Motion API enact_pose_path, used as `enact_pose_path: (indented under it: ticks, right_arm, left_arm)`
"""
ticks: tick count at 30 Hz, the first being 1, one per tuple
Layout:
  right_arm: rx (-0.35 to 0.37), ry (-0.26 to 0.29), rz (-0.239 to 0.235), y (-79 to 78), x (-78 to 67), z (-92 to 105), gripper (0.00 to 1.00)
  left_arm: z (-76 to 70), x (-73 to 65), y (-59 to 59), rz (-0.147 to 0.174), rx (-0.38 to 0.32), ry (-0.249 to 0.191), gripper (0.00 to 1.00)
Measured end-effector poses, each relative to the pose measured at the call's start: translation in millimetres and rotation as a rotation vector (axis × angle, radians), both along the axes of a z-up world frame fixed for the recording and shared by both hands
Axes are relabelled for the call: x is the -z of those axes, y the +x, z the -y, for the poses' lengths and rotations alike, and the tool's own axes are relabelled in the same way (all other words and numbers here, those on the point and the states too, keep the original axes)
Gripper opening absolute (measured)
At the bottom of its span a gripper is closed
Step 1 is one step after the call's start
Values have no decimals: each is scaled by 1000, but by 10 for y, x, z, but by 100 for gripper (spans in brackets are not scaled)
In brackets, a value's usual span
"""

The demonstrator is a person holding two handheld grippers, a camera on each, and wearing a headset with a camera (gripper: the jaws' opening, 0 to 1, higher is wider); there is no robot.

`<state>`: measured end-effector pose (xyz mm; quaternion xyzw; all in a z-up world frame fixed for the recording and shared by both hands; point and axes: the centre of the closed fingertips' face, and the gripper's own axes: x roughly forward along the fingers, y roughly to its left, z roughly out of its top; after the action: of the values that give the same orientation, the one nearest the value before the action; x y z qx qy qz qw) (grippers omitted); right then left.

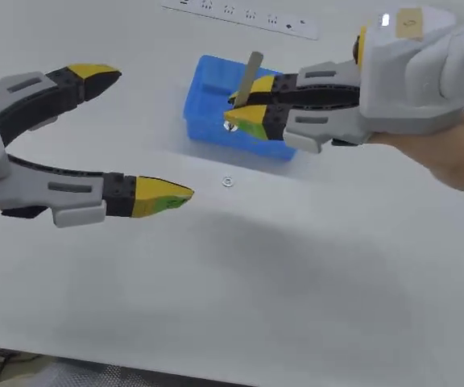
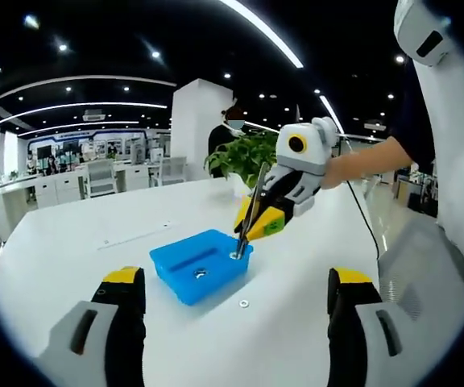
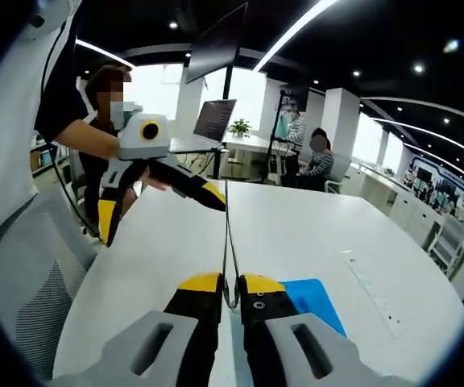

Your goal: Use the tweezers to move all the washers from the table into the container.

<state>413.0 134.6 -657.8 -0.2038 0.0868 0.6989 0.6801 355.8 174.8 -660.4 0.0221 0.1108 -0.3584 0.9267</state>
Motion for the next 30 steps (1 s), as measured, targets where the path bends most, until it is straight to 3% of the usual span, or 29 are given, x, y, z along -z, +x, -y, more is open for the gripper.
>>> enact_pose_path:
  ticks: [6,10,13,16,20,23,27,29,30]
  right_arm:
    - [47,36,-3,288,-123,28,9]
    - [95,40,-26,535,-39,16,9]
    - [125,30,-43,674,77,-4,9]
    - [155,10,-55,793,240,-28,9]
    - [179,-36,-80,936,501,-28,9]
    - [175,-59,-91,913,628,-58,9]
    - [169,-96,-95,903,789,-74,9]
    - [151,-140,-56,907,886,-55,9]
    - [148,-144,-69,895,922,-58,9]
  left_arm:
    - [-19,-5,-57,7,-15,-16,99]
    - [-121,-2,-102,9,-41,-10,99]
    - [-217,10,-148,6,-64,-17,99]
    - [-294,105,-191,-14,-85,8,99]
    - [-279,228,-232,-49,-94,-8,99]
    - [-247,308,-234,-75,-94,-8,100]
    - [-220,310,-198,-78,-92,-6,100]
    - [-216,291,-174,-75,-92,-3,100]
    - [-217,287,-168,-73,-93,0,100]
